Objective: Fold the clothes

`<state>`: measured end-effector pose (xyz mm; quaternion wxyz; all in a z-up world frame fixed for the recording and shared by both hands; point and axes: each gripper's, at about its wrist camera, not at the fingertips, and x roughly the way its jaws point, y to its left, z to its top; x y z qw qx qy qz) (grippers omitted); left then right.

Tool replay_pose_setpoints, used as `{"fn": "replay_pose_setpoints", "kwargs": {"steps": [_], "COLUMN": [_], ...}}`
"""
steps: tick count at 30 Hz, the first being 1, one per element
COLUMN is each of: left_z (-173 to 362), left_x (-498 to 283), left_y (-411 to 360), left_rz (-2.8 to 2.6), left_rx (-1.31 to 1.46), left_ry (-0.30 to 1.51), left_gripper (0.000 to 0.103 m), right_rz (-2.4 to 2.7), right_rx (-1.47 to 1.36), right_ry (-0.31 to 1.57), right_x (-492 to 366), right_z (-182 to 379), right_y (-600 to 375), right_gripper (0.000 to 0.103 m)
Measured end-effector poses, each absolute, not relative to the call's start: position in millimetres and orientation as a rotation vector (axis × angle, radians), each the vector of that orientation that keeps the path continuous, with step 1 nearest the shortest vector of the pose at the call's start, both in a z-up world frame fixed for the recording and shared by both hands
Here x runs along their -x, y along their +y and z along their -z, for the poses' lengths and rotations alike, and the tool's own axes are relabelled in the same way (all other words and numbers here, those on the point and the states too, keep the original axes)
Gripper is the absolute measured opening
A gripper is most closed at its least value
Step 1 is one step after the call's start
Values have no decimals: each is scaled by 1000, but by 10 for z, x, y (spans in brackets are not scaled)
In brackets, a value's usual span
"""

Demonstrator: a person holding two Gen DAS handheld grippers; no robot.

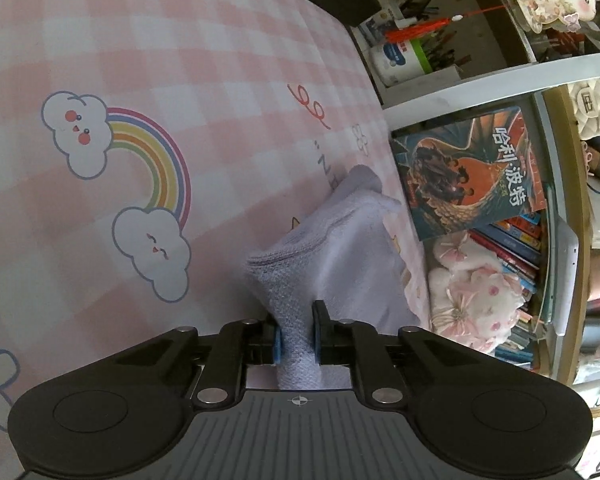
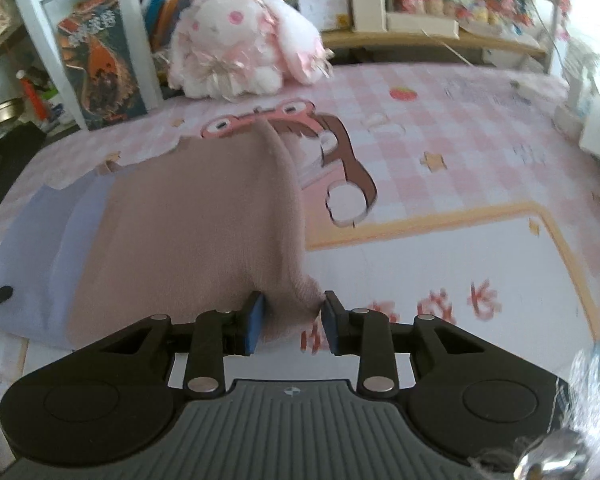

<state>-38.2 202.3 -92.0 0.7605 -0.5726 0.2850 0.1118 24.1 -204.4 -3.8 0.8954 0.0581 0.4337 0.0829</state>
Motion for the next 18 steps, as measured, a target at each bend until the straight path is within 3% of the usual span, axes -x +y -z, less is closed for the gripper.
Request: {"fn": "replay_pose_setpoints", "kwargs": {"steps": [18], "left_z": [751], "left_x": [345], "left_y": [1675], "left_rz": [-512], "left_rx": [1162], "left_ry": [509], "left_gripper": [12], "right_rz": [-578], "right_rx": [8], "right_ry": [881], "right_x": [-1204], "right_z": [86], "right_y": [-2279], "right_gripper": [31]}}
